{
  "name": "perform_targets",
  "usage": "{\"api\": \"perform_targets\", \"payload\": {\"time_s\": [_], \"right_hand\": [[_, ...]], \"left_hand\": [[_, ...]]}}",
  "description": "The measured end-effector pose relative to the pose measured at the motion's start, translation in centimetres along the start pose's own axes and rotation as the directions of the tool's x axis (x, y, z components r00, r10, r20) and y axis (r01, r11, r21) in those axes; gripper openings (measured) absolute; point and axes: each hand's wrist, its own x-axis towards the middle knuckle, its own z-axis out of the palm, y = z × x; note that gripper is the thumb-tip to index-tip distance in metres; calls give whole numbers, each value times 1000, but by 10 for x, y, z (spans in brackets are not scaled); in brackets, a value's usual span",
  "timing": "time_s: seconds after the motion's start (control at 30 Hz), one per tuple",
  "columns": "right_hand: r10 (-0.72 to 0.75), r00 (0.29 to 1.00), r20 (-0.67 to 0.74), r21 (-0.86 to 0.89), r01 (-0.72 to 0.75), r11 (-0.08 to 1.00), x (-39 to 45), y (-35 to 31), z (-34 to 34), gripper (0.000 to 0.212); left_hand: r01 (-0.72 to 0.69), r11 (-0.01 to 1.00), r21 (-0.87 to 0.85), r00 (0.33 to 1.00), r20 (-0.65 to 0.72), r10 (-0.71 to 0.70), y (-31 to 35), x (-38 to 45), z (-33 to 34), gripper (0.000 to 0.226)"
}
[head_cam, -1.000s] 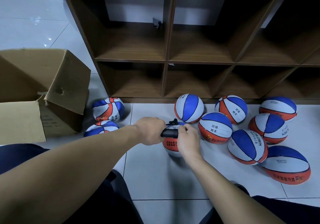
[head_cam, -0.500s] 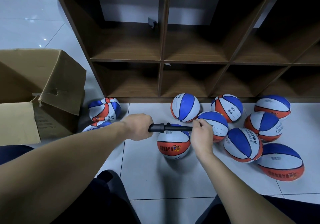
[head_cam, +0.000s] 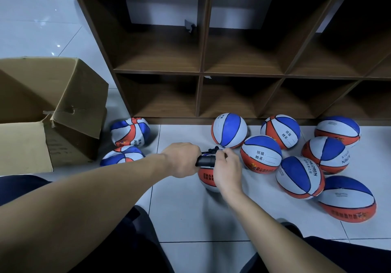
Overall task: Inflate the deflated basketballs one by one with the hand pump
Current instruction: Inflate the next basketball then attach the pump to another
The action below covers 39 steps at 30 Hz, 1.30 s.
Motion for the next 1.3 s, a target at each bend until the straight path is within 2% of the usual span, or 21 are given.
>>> {"api": "perform_targets", "payload": {"time_s": [0.37,0.6,0.8,0.97,1.3], "right_hand": [[40,998,55,7,-40,999,10,-4,-14,29],[183,982,-52,87,-178,980,43,8,-57,27],[138,977,-165,129,-118,985,29,4,-42,37],[78,990,-115,94,-67,993,13,-6,-23,34],[101,995,-9,51,-100,994,-9,-3,2,31]], "left_hand": [[4,1000,-27,1000,-3,-4,-7,-1,0,17],[50,999,17,998,25,-51,-37,-2,-1,18],[40,995,91,998,-46,-36,-29,-1,-4,16],[37,996,81,999,-41,-34,-21,-4,-5,16],[-4,998,60,1000,-3,4,3,-5,4,17]]}}
